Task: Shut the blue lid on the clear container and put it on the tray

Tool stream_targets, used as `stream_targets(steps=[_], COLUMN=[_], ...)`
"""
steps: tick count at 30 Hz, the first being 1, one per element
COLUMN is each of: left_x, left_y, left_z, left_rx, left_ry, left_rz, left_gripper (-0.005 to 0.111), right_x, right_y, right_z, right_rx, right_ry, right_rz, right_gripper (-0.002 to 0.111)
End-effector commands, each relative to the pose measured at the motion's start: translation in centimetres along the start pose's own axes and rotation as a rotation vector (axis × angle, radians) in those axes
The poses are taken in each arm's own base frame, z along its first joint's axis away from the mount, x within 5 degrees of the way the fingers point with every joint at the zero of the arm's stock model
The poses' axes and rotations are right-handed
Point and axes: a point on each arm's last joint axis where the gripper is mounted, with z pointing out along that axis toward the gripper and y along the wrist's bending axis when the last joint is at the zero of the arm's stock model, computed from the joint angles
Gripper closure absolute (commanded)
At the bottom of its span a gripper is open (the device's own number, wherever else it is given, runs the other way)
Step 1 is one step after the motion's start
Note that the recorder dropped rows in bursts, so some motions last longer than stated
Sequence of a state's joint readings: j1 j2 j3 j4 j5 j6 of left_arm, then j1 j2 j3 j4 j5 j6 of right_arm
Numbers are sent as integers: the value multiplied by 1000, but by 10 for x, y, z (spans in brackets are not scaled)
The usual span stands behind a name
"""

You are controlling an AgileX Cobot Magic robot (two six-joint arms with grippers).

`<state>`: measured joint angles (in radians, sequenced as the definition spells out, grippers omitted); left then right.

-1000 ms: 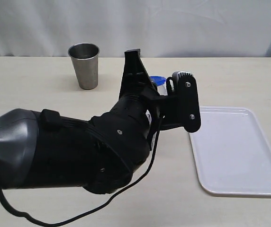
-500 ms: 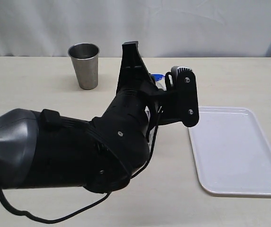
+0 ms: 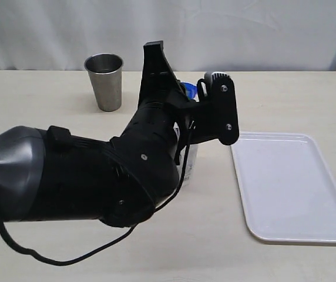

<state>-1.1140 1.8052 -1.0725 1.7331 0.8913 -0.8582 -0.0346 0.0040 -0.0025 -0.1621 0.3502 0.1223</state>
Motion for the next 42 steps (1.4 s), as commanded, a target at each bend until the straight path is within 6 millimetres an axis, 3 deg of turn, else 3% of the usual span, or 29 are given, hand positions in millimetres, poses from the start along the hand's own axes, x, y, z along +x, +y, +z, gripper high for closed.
stream_targets(steps=[1, 9, 18, 25, 42], left_x=[4, 3, 0, 0, -19], left_y=[5, 5, 27, 27, 20], left_z=[2, 2, 12, 13, -11], left_rx=[-20, -19, -51, -47, -86], left_ry=[12, 10, 6, 4, -25], left_rz=[-14, -11, -67, -65, -7], left_gripper=[107, 107, 107, 107, 107], right_x=[0, 0, 0, 0, 0], right_y=[0, 0, 0, 0, 0], right_z=[0, 0, 0, 0, 0], right_rx=[-3, -3, -3, -3, -3], right_ry=[-3, -3, -3, -3, -3], right_rz=[-3, -3, -3, -3, -3], right_gripper=[104, 104, 104, 104, 104])
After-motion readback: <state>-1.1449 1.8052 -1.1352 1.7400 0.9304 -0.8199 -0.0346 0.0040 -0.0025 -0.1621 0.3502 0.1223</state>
